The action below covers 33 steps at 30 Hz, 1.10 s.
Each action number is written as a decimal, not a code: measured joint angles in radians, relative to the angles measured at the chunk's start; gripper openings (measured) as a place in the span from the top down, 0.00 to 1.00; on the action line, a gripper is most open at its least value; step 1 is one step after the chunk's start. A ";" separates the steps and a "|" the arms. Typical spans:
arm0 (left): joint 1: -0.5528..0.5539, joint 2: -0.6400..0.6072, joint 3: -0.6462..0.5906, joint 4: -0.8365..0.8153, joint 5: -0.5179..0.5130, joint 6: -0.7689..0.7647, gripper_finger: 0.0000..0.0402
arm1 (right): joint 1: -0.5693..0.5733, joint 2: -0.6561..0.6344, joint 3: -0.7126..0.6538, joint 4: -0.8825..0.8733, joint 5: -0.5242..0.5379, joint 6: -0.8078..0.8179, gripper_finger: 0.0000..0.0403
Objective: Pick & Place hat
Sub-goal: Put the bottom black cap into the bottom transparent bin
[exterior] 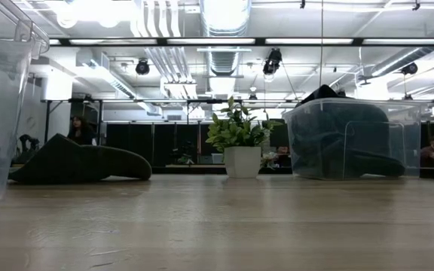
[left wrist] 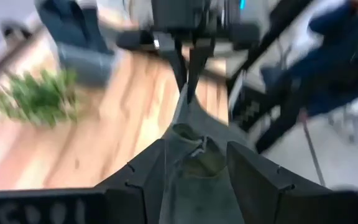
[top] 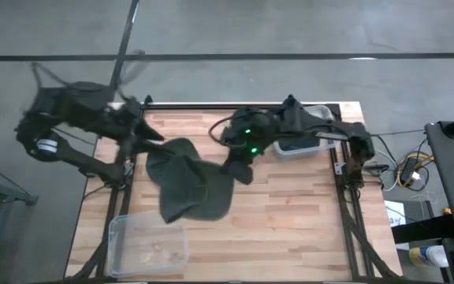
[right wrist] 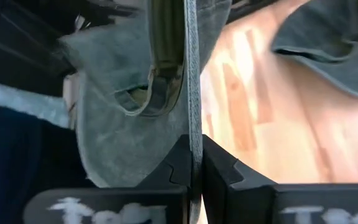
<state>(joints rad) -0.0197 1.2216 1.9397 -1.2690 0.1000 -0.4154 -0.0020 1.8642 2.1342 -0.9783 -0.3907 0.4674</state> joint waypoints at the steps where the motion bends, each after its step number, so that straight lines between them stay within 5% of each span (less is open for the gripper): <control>1: 0.001 0.021 0.012 -0.026 0.023 0.004 0.60 | 0.001 0.019 0.010 0.005 -0.017 -0.009 0.98; 13: 0.034 0.204 0.115 -0.148 0.210 0.031 0.60 | 0.018 0.209 0.222 0.004 -0.093 -0.074 0.98; 33: 0.034 0.312 0.135 -0.286 0.303 0.084 0.64 | 0.017 0.184 0.222 0.002 -0.081 -0.087 0.98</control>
<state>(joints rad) 0.0139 1.5341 2.0743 -1.5553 0.4027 -0.3309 0.0152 2.0483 2.3562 -0.9767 -0.4717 0.3801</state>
